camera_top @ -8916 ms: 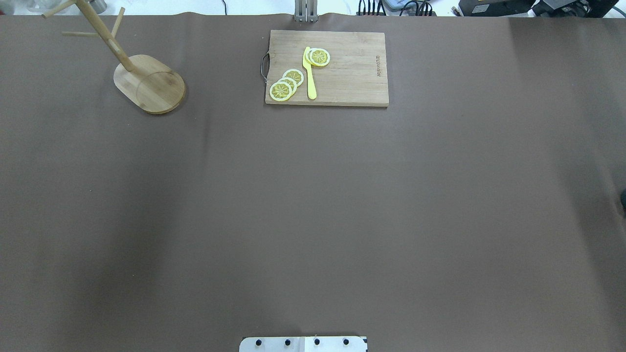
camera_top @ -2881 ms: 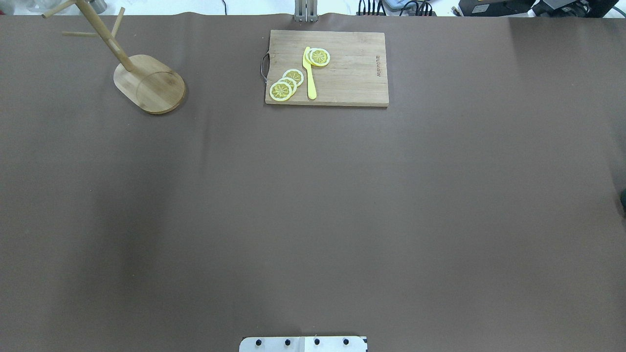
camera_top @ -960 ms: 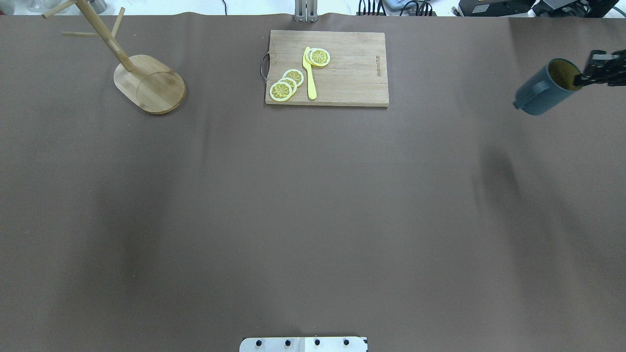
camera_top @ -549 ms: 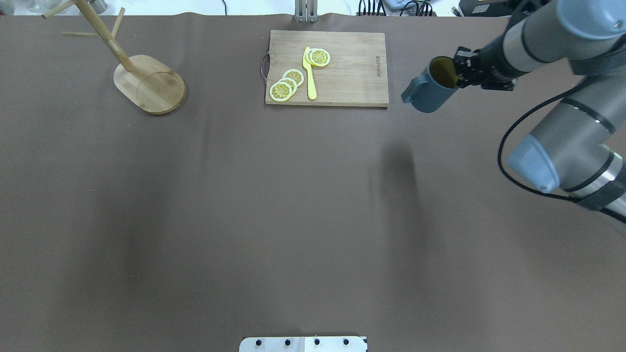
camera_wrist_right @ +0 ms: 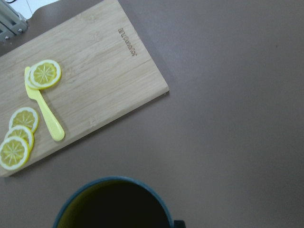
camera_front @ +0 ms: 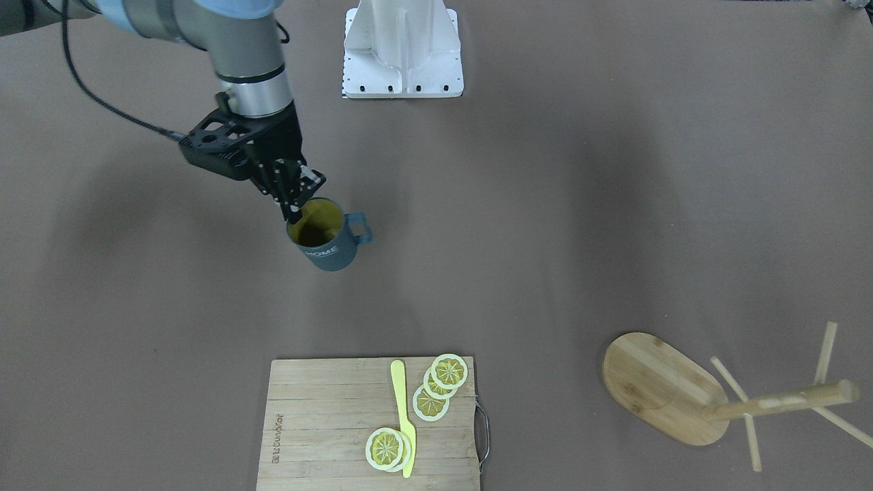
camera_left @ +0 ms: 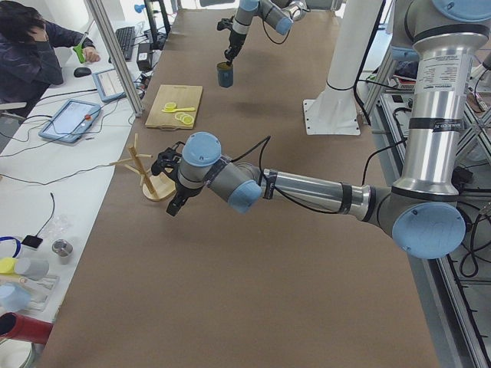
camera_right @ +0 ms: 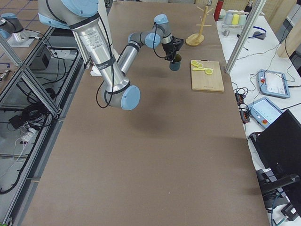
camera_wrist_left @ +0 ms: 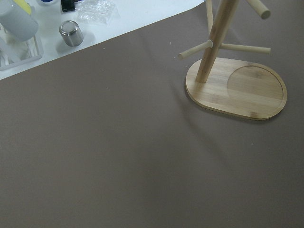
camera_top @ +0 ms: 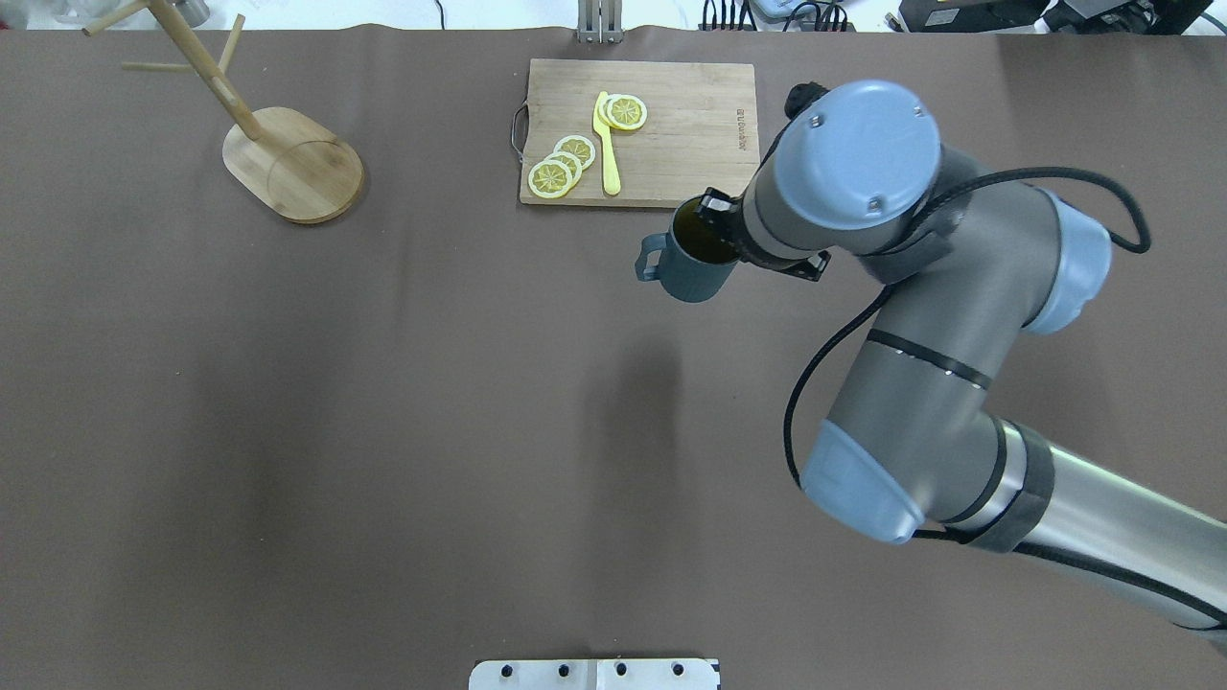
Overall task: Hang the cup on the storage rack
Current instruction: 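Carry the blue mug with the right gripper toward the table center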
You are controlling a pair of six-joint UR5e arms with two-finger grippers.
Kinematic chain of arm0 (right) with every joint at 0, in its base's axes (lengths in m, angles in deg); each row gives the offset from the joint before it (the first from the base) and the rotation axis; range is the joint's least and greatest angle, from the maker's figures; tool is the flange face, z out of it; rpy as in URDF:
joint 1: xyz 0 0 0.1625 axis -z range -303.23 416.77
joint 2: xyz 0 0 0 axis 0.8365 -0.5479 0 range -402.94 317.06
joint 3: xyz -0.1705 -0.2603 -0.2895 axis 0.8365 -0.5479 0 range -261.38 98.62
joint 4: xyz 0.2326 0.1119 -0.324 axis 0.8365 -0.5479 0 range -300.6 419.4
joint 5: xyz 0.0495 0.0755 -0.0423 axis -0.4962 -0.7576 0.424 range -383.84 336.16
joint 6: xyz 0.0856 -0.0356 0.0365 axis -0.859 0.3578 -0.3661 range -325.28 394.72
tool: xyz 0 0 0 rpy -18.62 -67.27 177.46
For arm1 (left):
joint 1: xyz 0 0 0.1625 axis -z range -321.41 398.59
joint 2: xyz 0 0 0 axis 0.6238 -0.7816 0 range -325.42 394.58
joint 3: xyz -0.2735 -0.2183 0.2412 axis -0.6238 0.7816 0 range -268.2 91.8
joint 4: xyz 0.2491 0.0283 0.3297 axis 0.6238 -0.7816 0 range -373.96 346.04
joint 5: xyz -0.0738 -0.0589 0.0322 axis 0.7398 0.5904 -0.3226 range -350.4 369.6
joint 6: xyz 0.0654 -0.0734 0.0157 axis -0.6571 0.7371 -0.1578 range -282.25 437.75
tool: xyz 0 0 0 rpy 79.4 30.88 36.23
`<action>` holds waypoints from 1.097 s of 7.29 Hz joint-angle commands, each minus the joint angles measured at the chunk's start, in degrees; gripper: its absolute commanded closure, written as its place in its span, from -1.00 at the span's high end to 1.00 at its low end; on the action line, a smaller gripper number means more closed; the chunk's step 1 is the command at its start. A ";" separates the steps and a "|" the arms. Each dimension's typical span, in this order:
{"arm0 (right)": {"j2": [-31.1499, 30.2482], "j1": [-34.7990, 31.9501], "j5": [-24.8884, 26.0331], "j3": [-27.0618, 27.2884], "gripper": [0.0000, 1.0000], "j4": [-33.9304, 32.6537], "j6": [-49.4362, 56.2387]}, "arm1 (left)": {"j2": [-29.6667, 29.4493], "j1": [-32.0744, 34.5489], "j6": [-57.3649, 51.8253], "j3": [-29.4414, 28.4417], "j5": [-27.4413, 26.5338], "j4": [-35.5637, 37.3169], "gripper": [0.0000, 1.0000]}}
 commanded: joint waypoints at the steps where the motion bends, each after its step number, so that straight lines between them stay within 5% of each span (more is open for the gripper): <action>1: 3.82 7.51 6.15 -3.25 -1.00 -3.85 -5.37 | -0.11 -0.54 0.11 -0.11 -0.07 0.00 0.96; 3: 8.91 11.21 9.49 -9.85 -1.00 -4.74 -9.13 | -0.11 -0.63 0.11 -0.29 -0.07 0.00 0.96; 8: 9.02 12.81 9.77 -12.51 -1.00 -4.12 -7.14 | -1.25 -0.81 0.11 -2.05 -0.07 0.00 0.96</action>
